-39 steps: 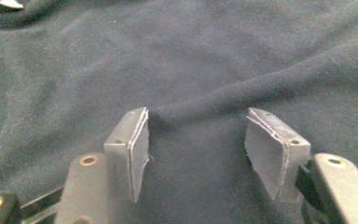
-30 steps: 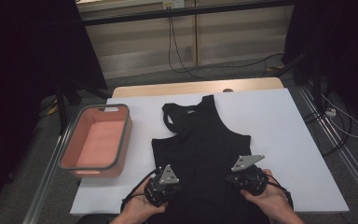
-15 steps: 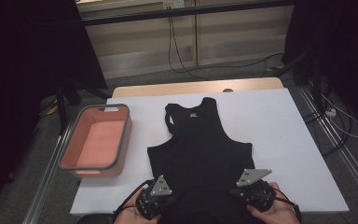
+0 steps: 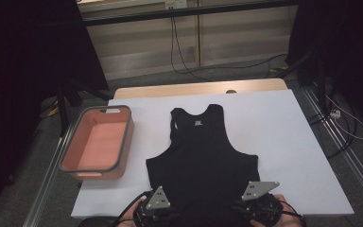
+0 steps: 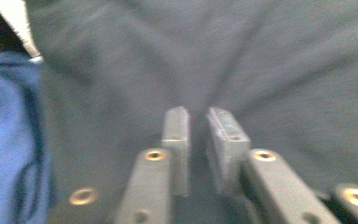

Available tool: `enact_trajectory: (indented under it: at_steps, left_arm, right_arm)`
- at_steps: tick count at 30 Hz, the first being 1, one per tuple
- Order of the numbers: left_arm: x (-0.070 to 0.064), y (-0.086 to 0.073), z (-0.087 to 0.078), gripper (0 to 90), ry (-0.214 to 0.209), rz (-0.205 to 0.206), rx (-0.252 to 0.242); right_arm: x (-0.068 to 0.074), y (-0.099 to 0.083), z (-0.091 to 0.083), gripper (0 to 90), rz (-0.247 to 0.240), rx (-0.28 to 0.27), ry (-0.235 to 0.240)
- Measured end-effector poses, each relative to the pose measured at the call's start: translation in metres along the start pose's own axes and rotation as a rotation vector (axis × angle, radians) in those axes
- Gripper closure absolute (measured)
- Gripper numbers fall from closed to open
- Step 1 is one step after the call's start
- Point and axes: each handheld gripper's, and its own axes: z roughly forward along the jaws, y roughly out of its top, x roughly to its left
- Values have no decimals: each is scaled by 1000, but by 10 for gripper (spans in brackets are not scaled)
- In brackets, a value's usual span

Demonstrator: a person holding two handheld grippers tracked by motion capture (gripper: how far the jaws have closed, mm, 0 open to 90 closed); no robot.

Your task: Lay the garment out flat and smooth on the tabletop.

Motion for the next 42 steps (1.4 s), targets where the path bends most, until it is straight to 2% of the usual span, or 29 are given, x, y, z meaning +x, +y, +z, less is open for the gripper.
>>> enact_trajectory:
  at_steps: [2,4,5,7,8,9,10,11,12,14,15,17,19,20,23,26,28,30,32,33,35,36,37,39,42]
  left_arm:
    - [11,5,-1,665,31,-8,-20]
    - [23,7,0,630,87,1,-19]
    - [29,8,2,600,114,-9,-12]
    - [38,7,5,560,137,-23,-3]
    - [40,6,7,538,147,-16,-2]
    - [41,4,9,522,139,0,5]
    - [41,1,12,506,132,1,12]
    - [42,-1,12,503,111,-6,-1]
    - [43,-1,10,548,89,-16,2]
    - [43,-3,9,847,81,-41,9]
    - [42,-3,8,887,81,-48,14]
    - [39,-2,6,900,99,-40,42]
    - [34,-3,3,900,109,-30,60]
    - [33,-5,1,900,107,-39,65]
    - [30,-11,-5,900,80,-52,76]
    - [28,-15,-8,894,98,-66,54]
    - [31,-12,-7,835,91,-48,34]
    - [33,-7,-5,727,80,-55,18]
    - [32,0,1,684,126,-6,14]
    - [33,5,4,635,136,10,18]
    - [36,17,13,602,125,16,22]
    - [35,22,17,586,128,31,16]
    - [35,28,23,568,118,66,25]
    - [36,32,30,568,117,58,26]
    - [34,30,35,592,94,50,14]
  right_arm:
    - [-9,3,-2,672,25,-26,-31]
    - [-20,6,-3,635,46,-38,-50]
    - [-26,8,-2,607,44,-41,-64]
    - [-38,10,-1,582,49,-35,-101]
    - [-44,11,0,570,52,-37,-114]
    - [-50,11,1,555,58,-35,-120]
    - [-55,12,3,544,64,-30,-121]
    - [-58,12,5,541,68,-25,-125]
    - [-60,12,7,540,68,-16,-123]
    - [-59,11,12,533,50,4,-115]
    - [-57,11,13,532,46,-4,-123]
    - [-54,11,15,537,45,-6,-136]
    - [-53,11,15,555,55,-8,-136]
    - [-53,10,15,558,62,-7,-132]
    - [-52,11,14,588,53,-3,-133]
    - [-51,12,14,617,49,2,-133]
    - [-51,12,14,641,48,2,-130]
    - [-50,14,14,670,42,5,-123]
    - [-50,16,15,666,38,1,-116]
    - [-50,18,15,653,35,-2,-103]
    - [-51,23,17,604,21,-3,-98]
    - [-52,25,18,588,20,-6,-101]
    - [-53,27,20,574,16,-8,-94]
    - [-54,29,26,563,11,15,-82]
    - [-51,23,29,611,19,-33,-99]
